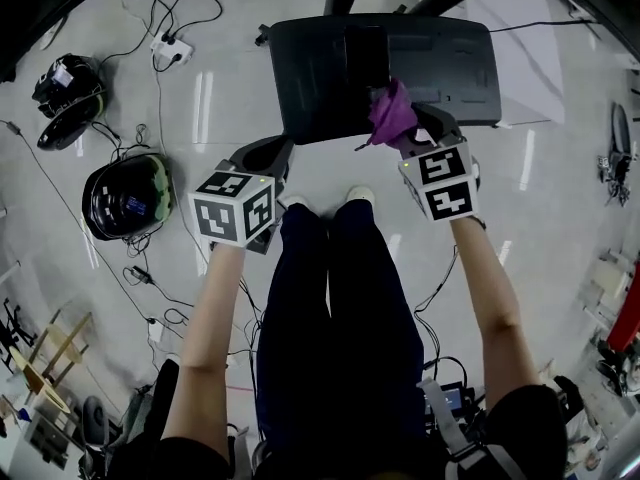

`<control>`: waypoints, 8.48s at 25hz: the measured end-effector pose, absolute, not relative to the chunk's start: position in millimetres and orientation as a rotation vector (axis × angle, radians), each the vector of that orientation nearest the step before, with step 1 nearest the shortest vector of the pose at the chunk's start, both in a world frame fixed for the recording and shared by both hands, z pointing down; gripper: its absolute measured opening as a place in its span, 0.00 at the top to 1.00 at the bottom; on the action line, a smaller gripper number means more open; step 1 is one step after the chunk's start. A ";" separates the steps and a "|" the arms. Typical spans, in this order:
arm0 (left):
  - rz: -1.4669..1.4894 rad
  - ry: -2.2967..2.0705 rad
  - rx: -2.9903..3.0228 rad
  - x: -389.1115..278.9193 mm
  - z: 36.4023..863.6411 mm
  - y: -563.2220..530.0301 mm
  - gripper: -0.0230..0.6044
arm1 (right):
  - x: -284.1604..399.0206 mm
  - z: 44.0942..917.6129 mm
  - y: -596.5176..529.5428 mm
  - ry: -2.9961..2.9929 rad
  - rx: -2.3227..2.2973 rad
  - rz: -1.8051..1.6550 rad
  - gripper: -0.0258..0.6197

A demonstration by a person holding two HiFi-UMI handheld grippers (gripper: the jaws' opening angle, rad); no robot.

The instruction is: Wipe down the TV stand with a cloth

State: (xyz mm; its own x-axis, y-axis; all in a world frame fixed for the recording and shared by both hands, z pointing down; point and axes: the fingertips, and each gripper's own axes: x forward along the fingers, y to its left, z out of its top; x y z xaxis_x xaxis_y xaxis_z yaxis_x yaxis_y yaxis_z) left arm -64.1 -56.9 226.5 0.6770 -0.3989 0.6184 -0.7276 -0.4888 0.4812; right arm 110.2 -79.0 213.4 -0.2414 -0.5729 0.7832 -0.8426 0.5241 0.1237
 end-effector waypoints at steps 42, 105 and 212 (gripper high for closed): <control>0.586 -0.844 2.102 -78.3 242.3 -37.6 0.95 | -6.4 262.6 -75.5 -2.015 1.063 0.515 0.81; 0.677 -0.695 2.152 197.6 244.7 -35.6 0.95 | 351.9 262.9 -88.2 -1.872 1.280 0.634 0.81; 0.106 -1.042 2.344 33.9 643.8 -93.7 0.95 | 20.2 443.6 -232.4 -1.716 1.096 -1.334 0.81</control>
State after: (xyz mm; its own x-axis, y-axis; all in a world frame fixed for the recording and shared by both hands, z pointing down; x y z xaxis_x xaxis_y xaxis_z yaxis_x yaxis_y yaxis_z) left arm 33.9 -93.7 643.8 0.6939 -0.6592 0.2899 -0.7040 -0.5364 0.4654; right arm 20.2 -232.4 443.6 -0.4034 -0.9147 0.0235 -0.2026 0.1143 0.9726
